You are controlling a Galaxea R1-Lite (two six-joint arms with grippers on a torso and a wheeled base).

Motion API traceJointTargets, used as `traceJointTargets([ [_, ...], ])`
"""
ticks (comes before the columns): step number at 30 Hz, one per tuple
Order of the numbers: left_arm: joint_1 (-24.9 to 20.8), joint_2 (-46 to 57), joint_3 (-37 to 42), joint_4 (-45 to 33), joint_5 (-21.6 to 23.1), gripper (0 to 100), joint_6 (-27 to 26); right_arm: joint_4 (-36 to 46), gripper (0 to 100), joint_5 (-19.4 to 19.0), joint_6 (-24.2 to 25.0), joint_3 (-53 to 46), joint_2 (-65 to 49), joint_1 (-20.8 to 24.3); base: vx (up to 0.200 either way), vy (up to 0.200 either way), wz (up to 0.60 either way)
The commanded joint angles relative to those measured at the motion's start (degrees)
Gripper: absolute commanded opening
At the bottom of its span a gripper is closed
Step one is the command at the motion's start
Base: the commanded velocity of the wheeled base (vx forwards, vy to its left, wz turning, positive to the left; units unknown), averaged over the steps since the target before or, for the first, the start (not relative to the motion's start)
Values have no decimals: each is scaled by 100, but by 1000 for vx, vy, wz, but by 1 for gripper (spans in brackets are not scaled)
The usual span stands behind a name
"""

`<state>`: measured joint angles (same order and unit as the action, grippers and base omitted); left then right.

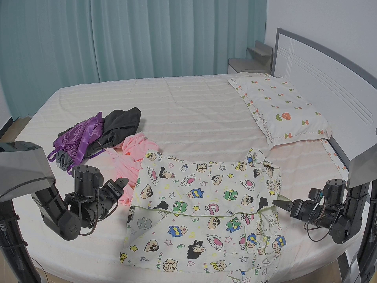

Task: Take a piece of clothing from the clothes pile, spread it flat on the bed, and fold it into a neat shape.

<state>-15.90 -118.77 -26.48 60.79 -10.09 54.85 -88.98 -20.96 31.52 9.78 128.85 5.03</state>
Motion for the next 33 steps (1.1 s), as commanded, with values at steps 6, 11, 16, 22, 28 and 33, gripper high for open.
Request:
traceJointTargets([
  [6, -36, -120, 73, 55, -10, 100, 17, -102, 100, 601, 354, 446, 140, 718, 0, 0, 0],
  [11, -36, -111, 99, 82, -45, 100, 0, -102, 100, 935, 354, 859, 404, 832, 0, 0, 0],
  [16, -28, -120, 143, 249, -37, 100, -9, 74, 0, 997, 328, 1149, 395, 850, 0, 0, 0],
  [22, -28, -120, 143, 257, -28, 100, -9, 478, 0, 997, 310, 1474, 96, 999, 0, 0, 0],
  [28, -36, -129, 152, 257, -28, 100, -18, 2227, 0, 1085, 249, 2652, -282, 1316, 0, 0, 0],
  [33, -36, -216, 178, 275, -37, 100, -18, 3862, 0, 1384, 91, 3777, -159, 1421, 0, 0, 0],
])
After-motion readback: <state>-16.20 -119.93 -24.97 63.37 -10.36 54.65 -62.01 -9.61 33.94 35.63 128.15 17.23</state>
